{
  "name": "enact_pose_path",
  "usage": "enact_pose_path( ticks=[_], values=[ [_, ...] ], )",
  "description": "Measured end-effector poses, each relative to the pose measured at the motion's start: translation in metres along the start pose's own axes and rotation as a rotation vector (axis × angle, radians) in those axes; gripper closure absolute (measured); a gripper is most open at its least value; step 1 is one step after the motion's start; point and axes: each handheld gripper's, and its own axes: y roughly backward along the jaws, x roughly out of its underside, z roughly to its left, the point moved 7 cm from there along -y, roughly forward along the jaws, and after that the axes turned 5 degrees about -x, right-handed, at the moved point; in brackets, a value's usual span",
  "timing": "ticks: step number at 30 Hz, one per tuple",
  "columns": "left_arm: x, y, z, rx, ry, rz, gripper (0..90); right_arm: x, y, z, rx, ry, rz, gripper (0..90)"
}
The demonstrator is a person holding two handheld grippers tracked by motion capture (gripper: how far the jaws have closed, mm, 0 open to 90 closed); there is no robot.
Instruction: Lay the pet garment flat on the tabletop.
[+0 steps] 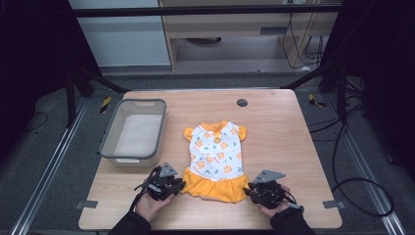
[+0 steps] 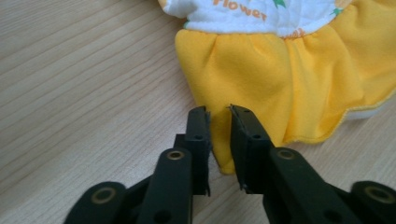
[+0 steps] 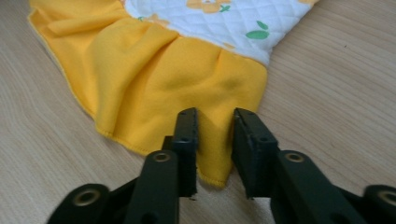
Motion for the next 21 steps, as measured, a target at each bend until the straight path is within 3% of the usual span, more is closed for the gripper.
enact_pose_path(
  ticks=[4,10,16,21],
  values=[
    [0.0,-0.001,-0.002,-0.009,-0.008,0.007,85.5,-0.001,0.0,0.001,-0.003,-0.005,0.01,82.7],
    [-0.002,0.005,0.0,-0.021,-0.018,-0.008,89.0,-0.003,0.001,0.002,-0.039,-0.018,0.017,84.2],
    [-0.008,0.035,0.005,0.001,0.035,-0.091,89.3,-0.01,0.017,0.003,-0.076,-0.029,-0.033,84.0],
    [-0.002,0.052,0.009,0.004,0.073,-0.106,89.4,-0.014,0.029,0.003,-0.113,-0.057,-0.057,83.7]
  ],
)
